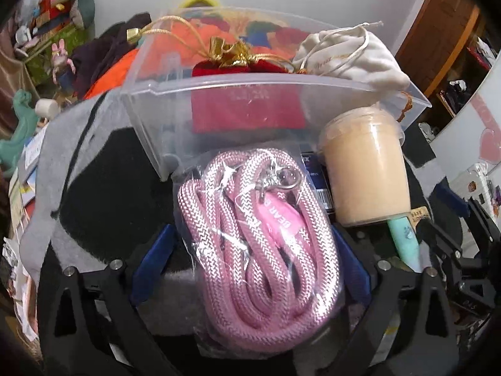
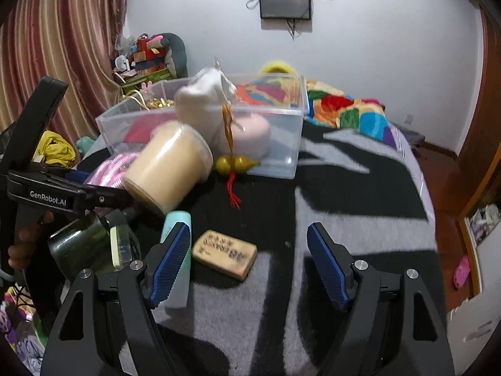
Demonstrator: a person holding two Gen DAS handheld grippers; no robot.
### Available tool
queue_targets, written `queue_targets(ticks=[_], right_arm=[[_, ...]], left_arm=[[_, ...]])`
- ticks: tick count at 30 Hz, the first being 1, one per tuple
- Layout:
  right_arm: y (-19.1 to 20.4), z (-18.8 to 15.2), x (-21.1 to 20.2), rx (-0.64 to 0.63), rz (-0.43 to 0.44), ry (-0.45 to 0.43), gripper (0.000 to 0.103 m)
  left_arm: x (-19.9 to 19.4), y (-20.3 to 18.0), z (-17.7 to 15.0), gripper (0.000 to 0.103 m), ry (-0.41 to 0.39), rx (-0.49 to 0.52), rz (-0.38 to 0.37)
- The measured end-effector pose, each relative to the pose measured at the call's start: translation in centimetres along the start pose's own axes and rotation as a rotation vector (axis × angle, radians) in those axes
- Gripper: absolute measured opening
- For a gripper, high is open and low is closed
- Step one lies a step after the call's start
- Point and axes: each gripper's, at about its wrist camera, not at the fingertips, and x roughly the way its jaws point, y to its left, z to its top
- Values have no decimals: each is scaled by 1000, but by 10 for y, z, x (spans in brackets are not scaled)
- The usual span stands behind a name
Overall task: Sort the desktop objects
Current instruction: 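Grasp the bagged pink rope with left tool while right tool grasps the wooden eraser, then carry the eraser into the box and open right tool while left tool carries the rope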
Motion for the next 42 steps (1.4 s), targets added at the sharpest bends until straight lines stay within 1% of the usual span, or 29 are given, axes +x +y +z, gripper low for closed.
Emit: queue_targets(ticks=[2, 4, 6, 9, 11, 15, 17, 18, 21, 23, 25, 27, 29, 31, 33, 37, 39, 40, 42], right_arm=[[0, -2, 1, 6, 1, 1, 74], [1, -3, 1, 6, 5, 6, 74], [3, -4, 2, -7, 4, 11, 74], [8, -8, 4, -49, 12, 25, 70], [11, -9, 4, -60, 3, 19, 69], [11, -9, 1, -69, 17, 15, 61], [10, -9, -1, -67, 32, 12, 54], [12, -9, -1, -69, 40, 13, 50], [14, -8, -3, -83, 55, 15, 41], [14, -8, -4, -83, 61, 18, 38], [13, -6, -3, -71, 61, 20, 37], [6, -4, -3, -42, 37, 20, 37], [0, -3, -2, -18, 55, 31, 37], [-2, -3, -2, 3, 69, 36, 37], [4, -4, -2, -17, 55, 36, 38], [17, -9, 0, -86, 22, 30, 41], [15, -9, 1, -73, 26, 28, 41], [12, -8, 1, -61, 32, 29, 38], [5, -7, 1, -30, 55, 32, 37]], left_arm=[[1, -5, -2, 100, -13, 20, 35], [3, -7, -3, 102, -30, 22, 49], [4, -6, -2, 102, -42, 15, 50], [5, -5, -3, 102, -54, 7, 52], [4, -2, -3, 102, -61, 6, 51], [1, 8, -4, 102, -74, -6, 53], [-2, 13, -5, 102, -76, -13, 49], [-3, 15, -6, 102, -78, -16, 48], [-9, 18, -10, 97, -81, -14, 47], [-12, 21, -11, 93, -80, -13, 47], [-15, 25, -13, 92, -80, -16, 58], [-18, 30, -14, 92, -81, -15, 71], [-20, 33, -17, 92, -84, -17, 84], [-18, 34, -18, 92, -77, -14, 81], [-17, 32, -20, 92, -70, -10, 92], [-10, 23, -17, 98, -67, 4, 124], [-7, 23, -15, 100, -68, 0, 123], [-6, 23, -14, 100, -68, -5, 120], [-5, 23, -13, 100, -76, -14, 118]])
